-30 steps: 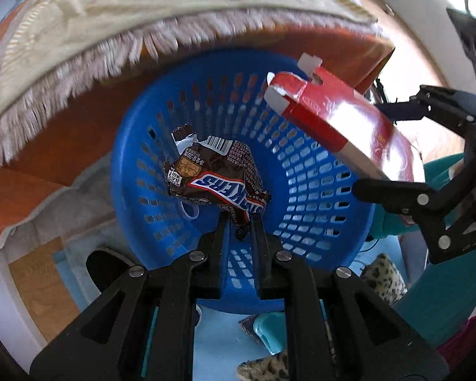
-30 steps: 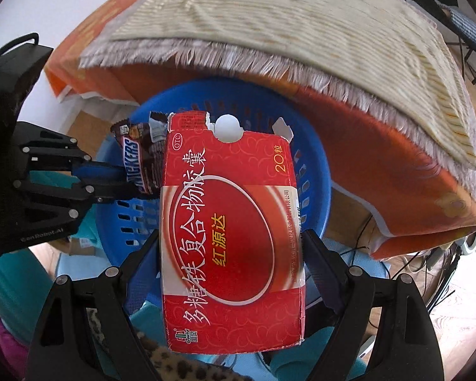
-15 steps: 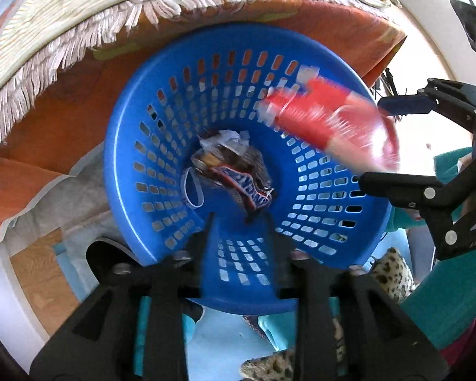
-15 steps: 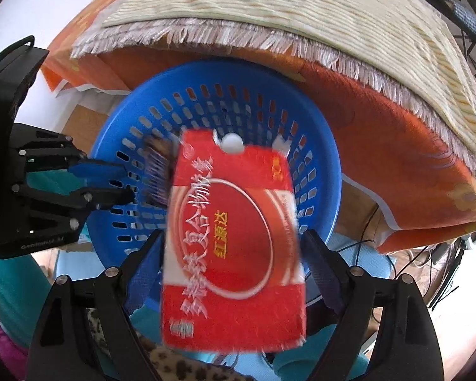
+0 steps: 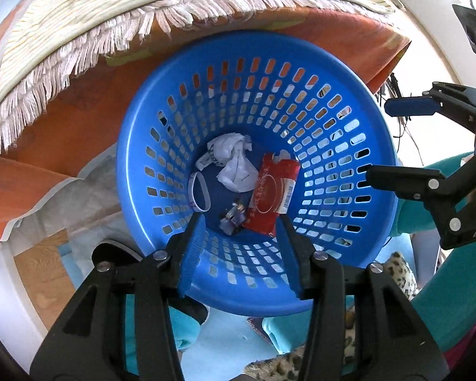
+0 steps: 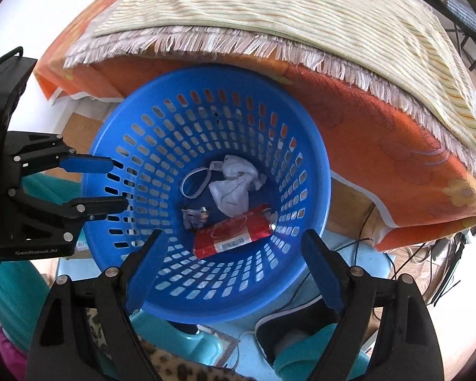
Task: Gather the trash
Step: 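Open both tools to drop the wrapper and red box into the basket, then move both tools back over the towel toward the remaining trash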
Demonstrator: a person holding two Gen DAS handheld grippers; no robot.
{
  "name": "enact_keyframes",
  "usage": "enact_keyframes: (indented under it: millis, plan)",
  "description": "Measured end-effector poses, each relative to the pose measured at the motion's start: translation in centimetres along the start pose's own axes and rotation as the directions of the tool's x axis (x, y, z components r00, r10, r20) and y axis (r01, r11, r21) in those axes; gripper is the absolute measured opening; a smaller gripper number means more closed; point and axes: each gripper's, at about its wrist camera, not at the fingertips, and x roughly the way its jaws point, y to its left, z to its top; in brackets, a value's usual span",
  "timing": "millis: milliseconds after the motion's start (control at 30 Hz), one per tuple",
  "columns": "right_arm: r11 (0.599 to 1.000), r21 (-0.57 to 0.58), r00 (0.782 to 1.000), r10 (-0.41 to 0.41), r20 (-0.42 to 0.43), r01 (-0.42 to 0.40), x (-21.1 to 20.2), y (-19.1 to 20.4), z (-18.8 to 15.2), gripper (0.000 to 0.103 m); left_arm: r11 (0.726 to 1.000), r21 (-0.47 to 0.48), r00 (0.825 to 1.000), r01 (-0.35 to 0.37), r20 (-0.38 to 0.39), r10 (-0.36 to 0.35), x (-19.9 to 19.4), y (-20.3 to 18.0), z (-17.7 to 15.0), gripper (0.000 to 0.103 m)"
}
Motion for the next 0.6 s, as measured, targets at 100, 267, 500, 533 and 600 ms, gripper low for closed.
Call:
enact_keyframes:
  millis: [100,267,500,533,600]
  plan:
    - [1.000,-0.002,1.000,-0.003,0.003,0.003,-0.2,0.1,0.1,0.086,1.000,-0.001,1.000,-0.002,0.004,0.002,-0.2,0.0,0.0,0.047]
    - [1.000,0.000,1.000,-0.005,0.021,0.005,-1.0,0.0,0.4,0.086,1.000,0.001,1.000,-0.007,0.017,0.007,-1.0,0.1,0.5,0.047]
    - [1.000,0.000,0.997,-0.009,0.080,0.009,-3.3,-0.3,1.8,0.086,0.999,-0.052,0.998,0.013,0.062,-0.010,-3.4,1.9,2.7,0.047]
    - [1.000,-0.003,0.996,-0.013,0.090,0.014,-3.7,-0.4,2.2,0.086,0.998,-0.056,0.997,0.013,0.073,-0.009,-3.9,2.2,3.1,0.047]
    - [1.000,-0.010,0.994,-0.023,0.107,0.024,-4.4,-0.5,2.9,0.086,0.998,-0.062,0.995,0.008,0.097,-0.002,-4.9,2.8,3.9,0.047]
